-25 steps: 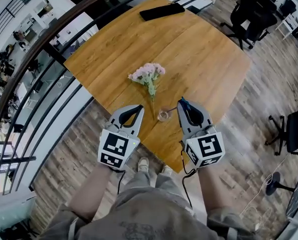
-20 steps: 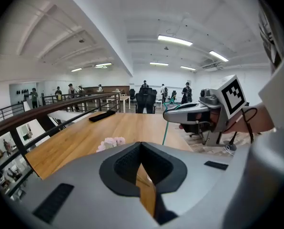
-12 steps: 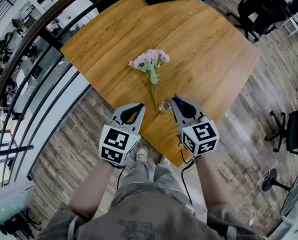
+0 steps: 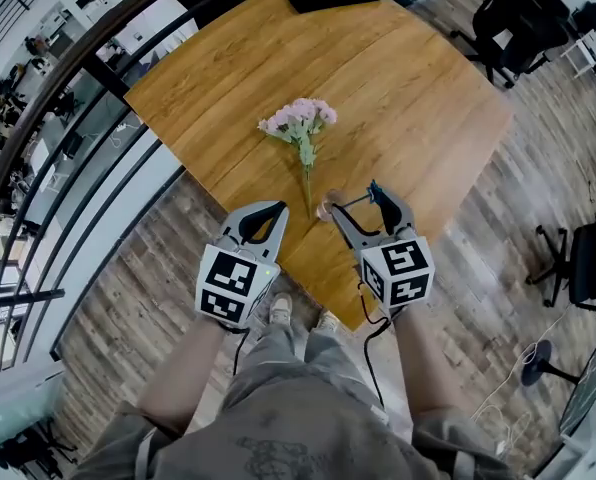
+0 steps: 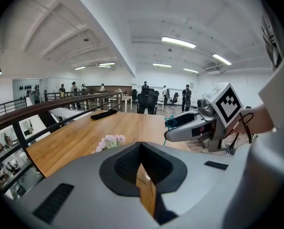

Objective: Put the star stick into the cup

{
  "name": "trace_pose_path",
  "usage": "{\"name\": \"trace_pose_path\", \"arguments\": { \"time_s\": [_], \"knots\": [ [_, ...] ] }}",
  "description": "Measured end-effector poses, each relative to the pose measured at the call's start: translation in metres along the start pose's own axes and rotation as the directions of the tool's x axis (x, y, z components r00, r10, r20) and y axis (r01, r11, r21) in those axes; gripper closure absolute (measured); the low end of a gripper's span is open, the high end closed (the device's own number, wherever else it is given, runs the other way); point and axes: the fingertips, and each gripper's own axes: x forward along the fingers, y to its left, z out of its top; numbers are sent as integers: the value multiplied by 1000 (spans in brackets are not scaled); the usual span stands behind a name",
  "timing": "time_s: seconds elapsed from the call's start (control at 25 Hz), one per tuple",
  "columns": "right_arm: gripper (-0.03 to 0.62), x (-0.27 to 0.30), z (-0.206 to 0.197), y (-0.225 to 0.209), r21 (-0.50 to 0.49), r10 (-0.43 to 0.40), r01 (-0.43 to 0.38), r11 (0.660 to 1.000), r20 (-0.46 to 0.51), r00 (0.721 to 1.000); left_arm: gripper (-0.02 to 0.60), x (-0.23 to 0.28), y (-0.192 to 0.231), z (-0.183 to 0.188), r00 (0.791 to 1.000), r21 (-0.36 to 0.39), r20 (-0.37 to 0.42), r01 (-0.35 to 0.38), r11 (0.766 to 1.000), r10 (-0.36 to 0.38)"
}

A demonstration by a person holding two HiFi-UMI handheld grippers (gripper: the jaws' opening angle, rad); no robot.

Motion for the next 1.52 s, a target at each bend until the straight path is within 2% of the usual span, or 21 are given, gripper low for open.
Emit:
{"name": "trace_pose_path", "arguments": {
  "time_s": [0.16,0.24,0.48,0.72,0.76,0.84,0.96,1.16,1.32,1.52],
  "knots": [
    [261,-10,-4,-8,-30,-32,31,999,-37,999,566,-5,-3,13,1000,22,26,-8,1000,7],
    [256,-19,1,-12,-42,-55,54,998,-23,998,566,-9,-5,18,999,33,35,-12,999,11],
    [256,-61,44,-10,-58,-73,82,995,139,988,566,-29,-14,38,997,73,71,-33,997,28],
    [260,-109,89,14,-126,-27,60,990,249,968,566,-62,-29,79,985,184,160,-87,979,58],
    [271,-118,93,19,-135,-13,50,990,259,966,566,-68,-32,85,983,192,175,-93,977,59],
    [345,-134,102,28,-147,25,18,989,284,958,566,-78,-38,95,978,205,201,-100,974,59],
    [411,-159,114,41,-153,67,-17,988,325,943,566,-91,-46,107,972,229,227,-109,967,56],
    [463,-198,125,53,-167,67,-5,986,367,928,566,-113,-62,119,964,248,260,-116,962,49],
    [505,-218,123,56,-184,52,17,983,360,931,566,-125,-75,119,963,242,267,-96,965,29],
    [543,-228,106,63,-189,80,-17,982,332,940,566,-135,-85,113,965,233,263,-88,968,24]
  ]
}}
